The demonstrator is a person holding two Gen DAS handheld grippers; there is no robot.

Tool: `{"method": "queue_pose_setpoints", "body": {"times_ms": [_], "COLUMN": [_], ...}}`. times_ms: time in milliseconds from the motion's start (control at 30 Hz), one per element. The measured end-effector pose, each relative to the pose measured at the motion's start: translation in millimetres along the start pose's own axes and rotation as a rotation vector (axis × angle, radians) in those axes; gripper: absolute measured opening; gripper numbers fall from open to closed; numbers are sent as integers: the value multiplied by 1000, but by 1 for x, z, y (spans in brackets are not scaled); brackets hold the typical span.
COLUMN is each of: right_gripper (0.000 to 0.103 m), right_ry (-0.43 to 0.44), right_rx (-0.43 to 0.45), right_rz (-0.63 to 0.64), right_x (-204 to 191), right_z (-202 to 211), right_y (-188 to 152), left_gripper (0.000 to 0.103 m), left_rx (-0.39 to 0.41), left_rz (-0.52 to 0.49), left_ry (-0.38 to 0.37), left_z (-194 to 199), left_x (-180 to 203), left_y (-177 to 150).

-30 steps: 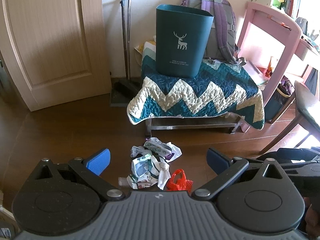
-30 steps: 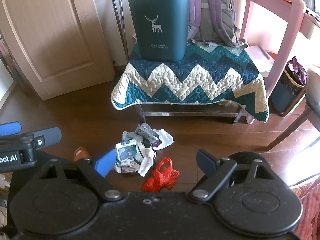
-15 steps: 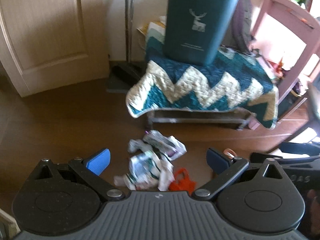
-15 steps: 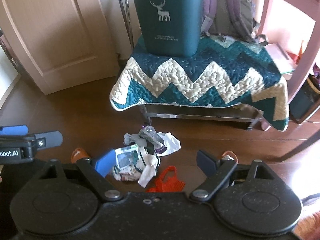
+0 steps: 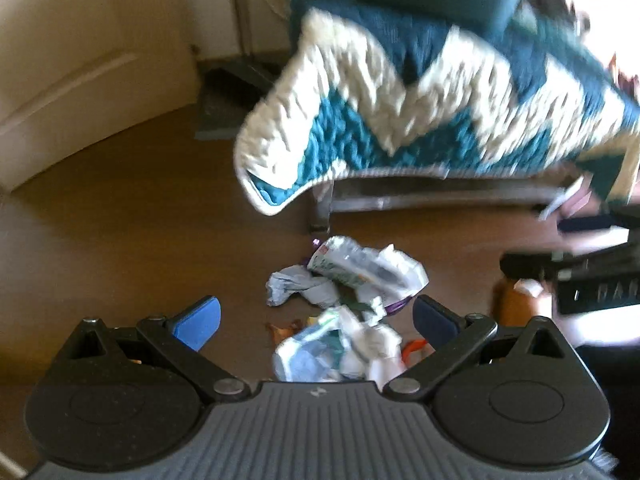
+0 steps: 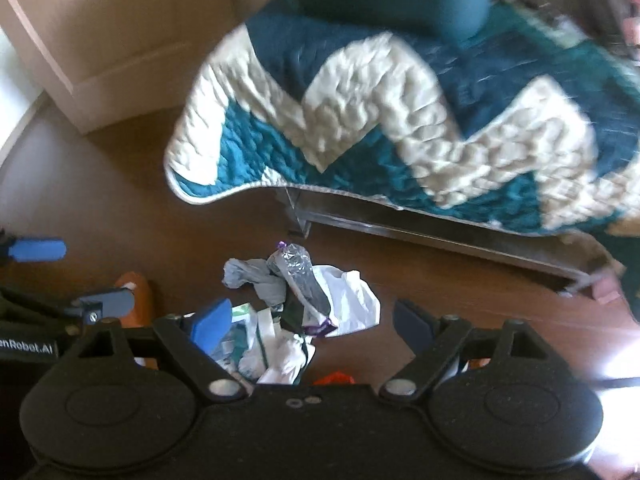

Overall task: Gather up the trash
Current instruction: 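Lower both tools to the pile, left grasps white wrapper while right grasps snack bag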

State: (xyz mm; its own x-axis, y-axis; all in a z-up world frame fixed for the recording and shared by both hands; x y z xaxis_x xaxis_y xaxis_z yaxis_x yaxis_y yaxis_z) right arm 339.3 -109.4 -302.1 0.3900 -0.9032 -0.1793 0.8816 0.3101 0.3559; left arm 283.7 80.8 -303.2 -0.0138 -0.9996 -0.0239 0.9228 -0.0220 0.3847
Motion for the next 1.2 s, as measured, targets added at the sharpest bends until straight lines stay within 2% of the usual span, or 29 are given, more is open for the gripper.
{"method": "queue_pose_setpoints", "body": {"times_ms": [133,233,433,600,700,767,900,967,1200], "right_gripper": [87,86,86,86,85,85,84,84,82], "right_ry": [9,0,23,20,22,8,-6,-1,-16], "right_rx": [-69,-123,-229,-290,-308,-307,-308,-308,-292], "right_rz": [17,35,57,41,58,83,104,105,130], "right_x": [11,14,15,14,9,4,-2,-4,-7], "right_z": [-66,-110,-181,-221,-240,-251,-265,-270,-274], "right_y": [11,9,-11,-21,-24,-26,-27,-27,-27], "left_gripper": [103,103,103,101,85,69,57,43,19], "left_rx": [-66,-106,-180,-214,-255,-274,-296,-297,-298], "left_rz": [-140,-208,-348,-423,-483,-506,-494,-496,-484], "left_ry": [-19,-90,-174,-183,-175,-170,-195,-207,-235], "left_z": [-59,-97,-149,-184,-203,-213,-223,-223,-220], "left_x": [-10,-17,-17,-8,-3,-2,-3,-3,-1], "left_y": [7,4,-28,-57,-72,-80,-86,-87,-88]}}
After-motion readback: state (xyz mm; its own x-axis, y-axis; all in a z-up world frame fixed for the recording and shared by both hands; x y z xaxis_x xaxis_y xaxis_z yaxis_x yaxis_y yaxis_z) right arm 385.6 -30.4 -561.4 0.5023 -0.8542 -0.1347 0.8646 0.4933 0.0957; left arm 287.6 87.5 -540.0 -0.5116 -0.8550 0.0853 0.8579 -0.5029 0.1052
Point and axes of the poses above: each gripper's, at about its wrist camera, not at the fingertips, and z roughly against the way its jaws point, x to its right, y to its top, the point moved 4 cm from there along -z, roughly the way its jaws point, and after that the axes turned 3 degrees about -z, right-handed, at the moved point
